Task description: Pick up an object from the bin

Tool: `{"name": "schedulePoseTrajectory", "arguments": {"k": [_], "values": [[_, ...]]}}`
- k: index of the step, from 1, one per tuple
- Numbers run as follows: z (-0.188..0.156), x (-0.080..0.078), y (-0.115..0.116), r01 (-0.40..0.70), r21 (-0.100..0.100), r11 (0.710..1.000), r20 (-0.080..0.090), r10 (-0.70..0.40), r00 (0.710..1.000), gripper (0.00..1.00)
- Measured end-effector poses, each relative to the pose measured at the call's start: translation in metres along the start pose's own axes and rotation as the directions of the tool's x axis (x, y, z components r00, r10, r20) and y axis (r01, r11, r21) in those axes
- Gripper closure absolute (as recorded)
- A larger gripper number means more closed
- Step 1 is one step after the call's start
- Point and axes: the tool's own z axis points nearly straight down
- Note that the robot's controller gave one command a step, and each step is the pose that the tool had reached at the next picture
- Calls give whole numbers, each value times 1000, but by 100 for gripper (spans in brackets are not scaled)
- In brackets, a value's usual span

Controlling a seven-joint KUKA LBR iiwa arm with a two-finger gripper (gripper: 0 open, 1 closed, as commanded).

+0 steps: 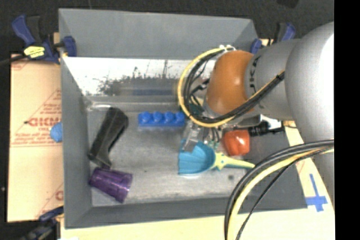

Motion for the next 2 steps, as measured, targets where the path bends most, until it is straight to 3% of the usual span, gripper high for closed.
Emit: {"name": "schedulePoseTrajectory", "arguments": {"k": [1, 2], "values": [[-10, 15, -54, -27, 0, 1000, 2, 27, 1000, 100], [-1, -13, -47, -286, -4, 958, 6, 286, 958, 100]]}}
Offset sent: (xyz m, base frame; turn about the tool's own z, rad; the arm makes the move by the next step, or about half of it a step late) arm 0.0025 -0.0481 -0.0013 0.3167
